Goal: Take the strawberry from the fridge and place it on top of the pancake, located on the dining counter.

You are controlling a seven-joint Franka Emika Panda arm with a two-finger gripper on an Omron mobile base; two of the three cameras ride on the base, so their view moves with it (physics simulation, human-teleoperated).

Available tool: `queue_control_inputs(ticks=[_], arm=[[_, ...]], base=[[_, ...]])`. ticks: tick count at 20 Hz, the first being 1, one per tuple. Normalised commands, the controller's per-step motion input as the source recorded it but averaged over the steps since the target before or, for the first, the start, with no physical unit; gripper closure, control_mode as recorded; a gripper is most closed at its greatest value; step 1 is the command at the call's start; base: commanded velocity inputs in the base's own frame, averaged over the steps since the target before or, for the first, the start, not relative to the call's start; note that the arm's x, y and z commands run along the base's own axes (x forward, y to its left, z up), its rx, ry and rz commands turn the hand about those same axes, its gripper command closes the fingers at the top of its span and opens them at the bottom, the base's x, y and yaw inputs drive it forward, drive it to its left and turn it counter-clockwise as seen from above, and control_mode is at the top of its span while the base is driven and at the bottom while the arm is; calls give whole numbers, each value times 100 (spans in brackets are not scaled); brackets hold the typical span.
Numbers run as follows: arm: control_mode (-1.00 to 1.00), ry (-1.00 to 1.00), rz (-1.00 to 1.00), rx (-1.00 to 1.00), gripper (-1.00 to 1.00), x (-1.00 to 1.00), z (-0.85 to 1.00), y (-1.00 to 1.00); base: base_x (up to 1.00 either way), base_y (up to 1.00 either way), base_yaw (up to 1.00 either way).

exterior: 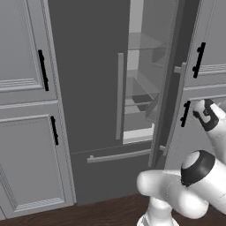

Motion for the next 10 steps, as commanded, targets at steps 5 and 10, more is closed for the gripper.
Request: queue_control_inputs(ticks=[5,10], arm=[[-100,0,-5,-29,-100,-65,23,92],[-100,8,-6,-49,-100,-17,23,100]], base=[[0,0,0],[0,0,0]])
